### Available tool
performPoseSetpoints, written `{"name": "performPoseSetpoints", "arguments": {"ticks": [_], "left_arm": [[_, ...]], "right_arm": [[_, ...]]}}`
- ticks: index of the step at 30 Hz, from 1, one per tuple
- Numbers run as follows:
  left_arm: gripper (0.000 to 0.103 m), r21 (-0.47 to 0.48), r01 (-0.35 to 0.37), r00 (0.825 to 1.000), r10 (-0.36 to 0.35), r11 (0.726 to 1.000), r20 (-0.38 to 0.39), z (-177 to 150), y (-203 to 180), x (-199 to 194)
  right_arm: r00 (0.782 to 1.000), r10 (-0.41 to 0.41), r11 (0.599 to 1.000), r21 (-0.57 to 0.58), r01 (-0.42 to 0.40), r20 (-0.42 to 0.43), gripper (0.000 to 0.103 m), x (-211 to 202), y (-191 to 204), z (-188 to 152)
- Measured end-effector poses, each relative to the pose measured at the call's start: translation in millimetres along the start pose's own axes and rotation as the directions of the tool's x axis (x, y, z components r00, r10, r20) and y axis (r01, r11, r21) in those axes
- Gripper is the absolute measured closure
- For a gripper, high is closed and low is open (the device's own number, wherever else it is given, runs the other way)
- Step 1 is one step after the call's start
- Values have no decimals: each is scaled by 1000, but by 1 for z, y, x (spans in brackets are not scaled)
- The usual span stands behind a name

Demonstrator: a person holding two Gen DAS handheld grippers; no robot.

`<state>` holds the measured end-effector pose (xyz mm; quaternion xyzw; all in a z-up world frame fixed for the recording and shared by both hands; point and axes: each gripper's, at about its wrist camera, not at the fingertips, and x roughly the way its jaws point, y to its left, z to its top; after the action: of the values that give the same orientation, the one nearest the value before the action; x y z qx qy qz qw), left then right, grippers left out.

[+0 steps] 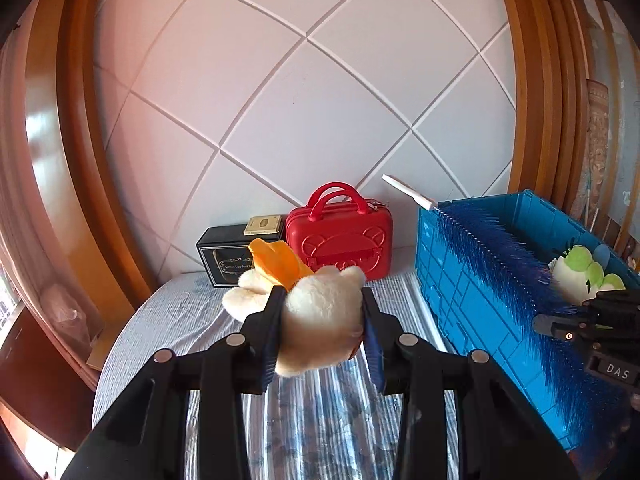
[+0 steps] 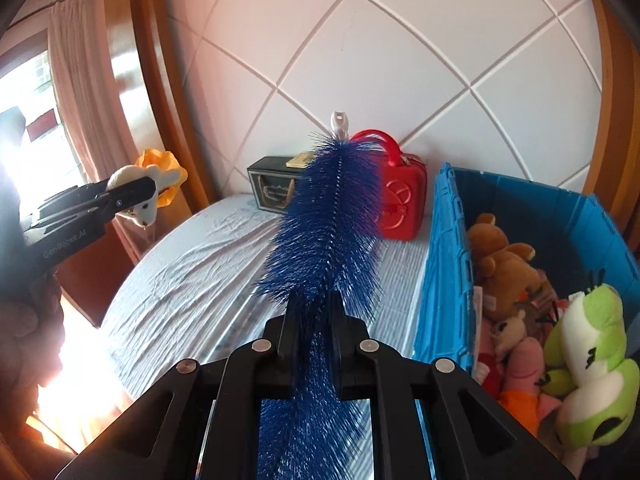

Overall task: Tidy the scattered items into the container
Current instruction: 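Lift and carry the duck plush in the left gripper and brush in the right gripper over the bin, then open left gripper to drop the duck plush while right gripper releases the brush into the bin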

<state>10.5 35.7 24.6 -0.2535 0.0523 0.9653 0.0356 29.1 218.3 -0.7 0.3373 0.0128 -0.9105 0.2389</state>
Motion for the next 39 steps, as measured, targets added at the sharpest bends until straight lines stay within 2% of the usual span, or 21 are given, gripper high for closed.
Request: {"name": "performPoseSetpoints", "arguments": {"ticks": [9, 18, 28, 39], "left_arm": [[68, 42, 48, 999, -49, 998, 15, 19, -57, -1], [68, 108, 160, 987, -162, 981, 11, 36, -132, 6], [68, 186, 282, 957, -289, 941, 10, 48, -209, 9], [68, 218, 396, 914, -407, 892, 3, 48, -275, 17]], "right_arm": [[999, 12, 999, 50, -13, 34, 91, -29, -43, 6], [997, -30, 989, 146, 21, 65, 91, -67, -105, 1], [988, -129, 965, 238, 107, 80, 91, -114, -170, -13], [969, -245, 940, 252, 230, 27, 91, -149, -218, -31]]}}
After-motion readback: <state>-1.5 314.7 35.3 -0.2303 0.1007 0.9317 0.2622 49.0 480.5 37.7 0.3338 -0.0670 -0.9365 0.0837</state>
